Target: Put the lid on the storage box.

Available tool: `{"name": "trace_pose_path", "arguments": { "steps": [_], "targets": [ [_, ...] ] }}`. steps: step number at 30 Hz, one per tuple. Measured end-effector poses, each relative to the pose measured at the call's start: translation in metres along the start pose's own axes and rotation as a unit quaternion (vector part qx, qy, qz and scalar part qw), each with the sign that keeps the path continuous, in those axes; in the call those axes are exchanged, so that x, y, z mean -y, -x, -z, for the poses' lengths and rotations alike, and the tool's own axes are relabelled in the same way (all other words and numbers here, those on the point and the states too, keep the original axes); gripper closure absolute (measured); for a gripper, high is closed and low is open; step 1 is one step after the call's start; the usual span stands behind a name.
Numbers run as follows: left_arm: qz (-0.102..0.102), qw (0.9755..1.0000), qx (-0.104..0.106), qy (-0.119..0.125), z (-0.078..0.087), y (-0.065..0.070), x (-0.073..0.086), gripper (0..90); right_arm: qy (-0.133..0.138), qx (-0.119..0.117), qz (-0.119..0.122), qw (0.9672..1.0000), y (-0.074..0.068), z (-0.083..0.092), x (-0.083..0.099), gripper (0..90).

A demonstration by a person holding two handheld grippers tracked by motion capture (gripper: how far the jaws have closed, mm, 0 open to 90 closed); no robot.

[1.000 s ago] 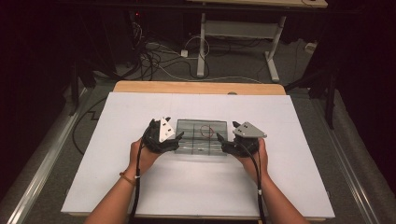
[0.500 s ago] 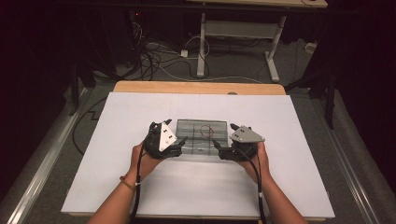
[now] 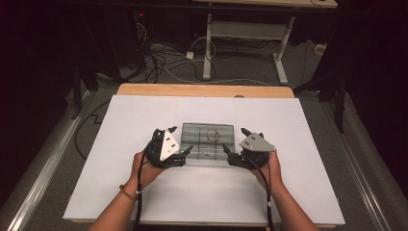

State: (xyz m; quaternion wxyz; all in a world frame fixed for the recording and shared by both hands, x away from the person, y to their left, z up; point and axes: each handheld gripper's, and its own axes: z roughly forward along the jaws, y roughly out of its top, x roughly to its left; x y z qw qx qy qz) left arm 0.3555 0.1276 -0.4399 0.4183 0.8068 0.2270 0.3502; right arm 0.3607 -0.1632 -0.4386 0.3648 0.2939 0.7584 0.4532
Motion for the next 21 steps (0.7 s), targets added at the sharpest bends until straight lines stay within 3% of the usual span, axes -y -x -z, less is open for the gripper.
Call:
{"name": "trace_pose_path", "arguments": {
  "steps": [12,21],
  "targets": [
    [-0.018,0.9997,0.013,0.013,0.008,0.005,-0.002,19.7,-0.005,0.002,-0.003,1.0000,0.003,0.009,0.001,19.6],
    [-0.024,0.9995,0.010,0.020,0.017,0.011,-0.001,19.6,-0.006,0.006,0.002,1.0000,0.002,0.019,0.004,20.0]
  ]
}}
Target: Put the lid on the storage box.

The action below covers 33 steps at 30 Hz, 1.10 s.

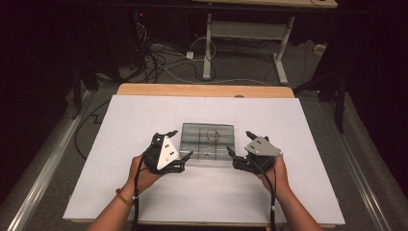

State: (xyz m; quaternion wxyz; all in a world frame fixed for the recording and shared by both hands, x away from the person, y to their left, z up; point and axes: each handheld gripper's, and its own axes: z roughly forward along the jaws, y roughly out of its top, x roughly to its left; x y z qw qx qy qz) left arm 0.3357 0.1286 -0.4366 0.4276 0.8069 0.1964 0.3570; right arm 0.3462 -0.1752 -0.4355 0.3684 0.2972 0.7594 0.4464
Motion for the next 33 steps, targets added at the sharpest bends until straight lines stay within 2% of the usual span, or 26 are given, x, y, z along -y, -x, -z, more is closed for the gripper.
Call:
{"name": "trace_pose_path", "arguments": {
  "steps": [10,25,29,33],
  "targets": [
    [-0.007,1.0000,0.004,-0.001,0.009,0.002,0.005,19.6,0.003,0.001,0.006,1.0000,-0.002,0.009,0.001,20.3],
    [-0.005,1.0000,0.003,-0.001,0.025,0.001,0.015,19.6,-0.001,0.012,0.015,0.9998,-0.004,0.019,0.004,20.2],
    [-0.008,1.0000,-0.004,-0.004,0.032,0.002,0.017,19.6,-0.002,0.014,0.012,0.9998,-0.004,0.022,0.006,20.1],
    [-0.008,0.9999,-0.010,0.001,0.039,0.002,0.018,19.6,-0.008,0.005,-0.002,1.0000,-0.002,0.025,0.008,20.1]
  ]
}}
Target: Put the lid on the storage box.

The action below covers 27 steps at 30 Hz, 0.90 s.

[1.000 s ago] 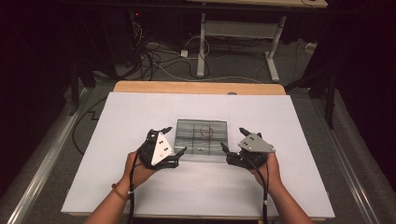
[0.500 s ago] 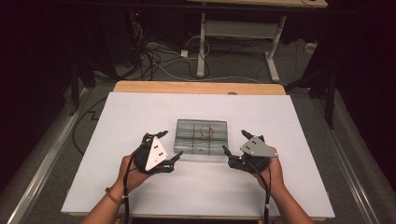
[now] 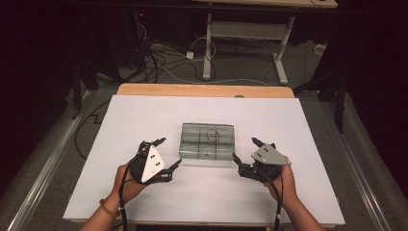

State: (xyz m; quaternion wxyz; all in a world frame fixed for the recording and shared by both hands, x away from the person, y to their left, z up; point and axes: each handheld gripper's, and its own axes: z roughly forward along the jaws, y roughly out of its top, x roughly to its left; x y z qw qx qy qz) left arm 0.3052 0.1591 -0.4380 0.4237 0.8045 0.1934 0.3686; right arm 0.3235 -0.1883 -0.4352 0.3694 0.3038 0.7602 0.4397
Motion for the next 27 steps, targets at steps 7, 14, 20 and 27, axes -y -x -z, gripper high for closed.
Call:
{"name": "trace_pose_path", "arguments": {
  "steps": [7,14,20,27],
  "targets": [
    [-0.005,1.0000,-0.002,-0.005,0.007,0.001,0.005,19.6,0.000,0.011,0.003,0.9999,-0.001,0.007,0.004,20.1],
    [-0.011,0.9999,-0.010,-0.004,0.012,0.004,0.012,19.6,-0.002,0.024,0.000,0.9997,0.000,0.010,0.012,20.1],
    [-0.006,0.9999,-0.013,-0.007,0.014,0.003,0.018,19.5,-0.007,0.026,-0.003,0.9996,0.003,0.014,0.017,20.1],
    [-0.006,0.9998,-0.013,-0.011,0.016,0.004,0.023,19.5,-0.011,0.033,-0.002,0.9994,0.006,0.019,0.023,20.8]
  ]
}}
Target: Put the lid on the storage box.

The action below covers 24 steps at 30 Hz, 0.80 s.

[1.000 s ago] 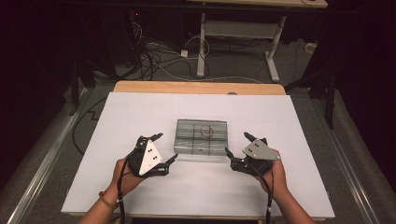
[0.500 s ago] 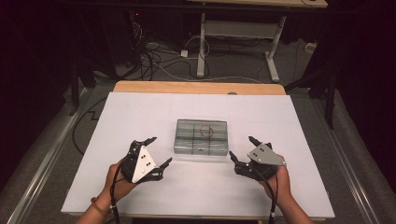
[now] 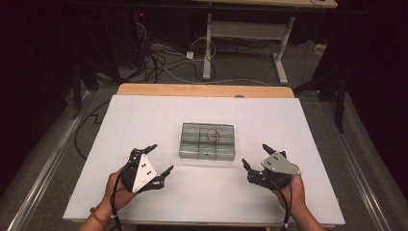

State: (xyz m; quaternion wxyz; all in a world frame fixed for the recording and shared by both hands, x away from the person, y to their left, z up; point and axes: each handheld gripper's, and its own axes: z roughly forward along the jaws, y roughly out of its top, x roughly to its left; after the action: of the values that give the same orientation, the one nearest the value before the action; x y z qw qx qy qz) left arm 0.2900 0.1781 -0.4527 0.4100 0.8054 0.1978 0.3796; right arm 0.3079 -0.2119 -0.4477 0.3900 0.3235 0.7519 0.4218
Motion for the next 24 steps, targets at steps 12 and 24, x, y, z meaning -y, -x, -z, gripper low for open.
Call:
{"name": "trace_pose_path", "arguments": {
  "steps": [12,24],
  "targets": [
    [0.005,0.9998,-0.002,-0.021,0.004,0.004,0.020,19.5,-0.009,0.015,-0.001,0.9998,0.003,0.008,0.011,20.8],
    [0.022,0.9991,0.000,-0.036,0.010,0.002,0.036,19.5,-0.021,0.021,-0.006,0.9995,0.009,0.013,0.023,20.8]
  ]
}}
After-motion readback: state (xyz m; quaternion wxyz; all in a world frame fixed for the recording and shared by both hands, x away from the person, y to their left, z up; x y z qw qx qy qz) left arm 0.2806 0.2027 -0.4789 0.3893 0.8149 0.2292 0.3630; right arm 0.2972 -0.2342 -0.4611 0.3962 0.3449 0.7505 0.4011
